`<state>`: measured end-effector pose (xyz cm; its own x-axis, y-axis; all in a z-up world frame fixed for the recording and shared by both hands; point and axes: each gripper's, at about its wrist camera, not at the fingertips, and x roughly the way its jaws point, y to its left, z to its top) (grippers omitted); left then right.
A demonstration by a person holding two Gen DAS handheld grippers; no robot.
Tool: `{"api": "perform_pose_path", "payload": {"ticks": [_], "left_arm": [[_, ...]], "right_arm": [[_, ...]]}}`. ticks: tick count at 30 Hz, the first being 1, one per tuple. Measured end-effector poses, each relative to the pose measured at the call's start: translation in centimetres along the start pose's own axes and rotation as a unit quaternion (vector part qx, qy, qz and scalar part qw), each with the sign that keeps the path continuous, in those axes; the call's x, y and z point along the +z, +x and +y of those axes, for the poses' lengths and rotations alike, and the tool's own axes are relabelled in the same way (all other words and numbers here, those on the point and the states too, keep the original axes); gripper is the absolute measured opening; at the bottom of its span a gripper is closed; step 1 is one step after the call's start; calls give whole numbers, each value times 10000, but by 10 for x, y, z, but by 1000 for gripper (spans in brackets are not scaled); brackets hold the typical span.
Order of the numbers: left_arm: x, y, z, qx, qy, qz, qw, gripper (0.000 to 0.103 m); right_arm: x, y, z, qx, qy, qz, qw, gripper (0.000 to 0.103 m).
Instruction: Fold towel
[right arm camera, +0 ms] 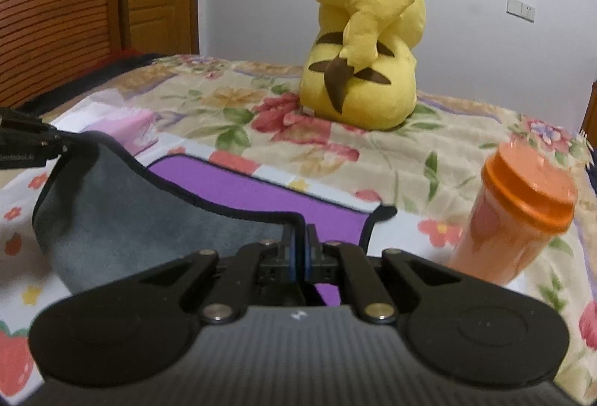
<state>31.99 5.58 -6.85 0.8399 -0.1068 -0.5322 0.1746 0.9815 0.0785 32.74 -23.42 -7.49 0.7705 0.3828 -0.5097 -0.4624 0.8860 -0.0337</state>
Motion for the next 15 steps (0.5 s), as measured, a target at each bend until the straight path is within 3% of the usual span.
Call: {"api": "perform_pose_path", "payload": {"ticks": [15], "left_arm": [[30, 28, 5, 206, -121, -426, 9988, 8]], "right_arm": [[19, 30, -12, -453, -63, -396, 9982, 5]]}}
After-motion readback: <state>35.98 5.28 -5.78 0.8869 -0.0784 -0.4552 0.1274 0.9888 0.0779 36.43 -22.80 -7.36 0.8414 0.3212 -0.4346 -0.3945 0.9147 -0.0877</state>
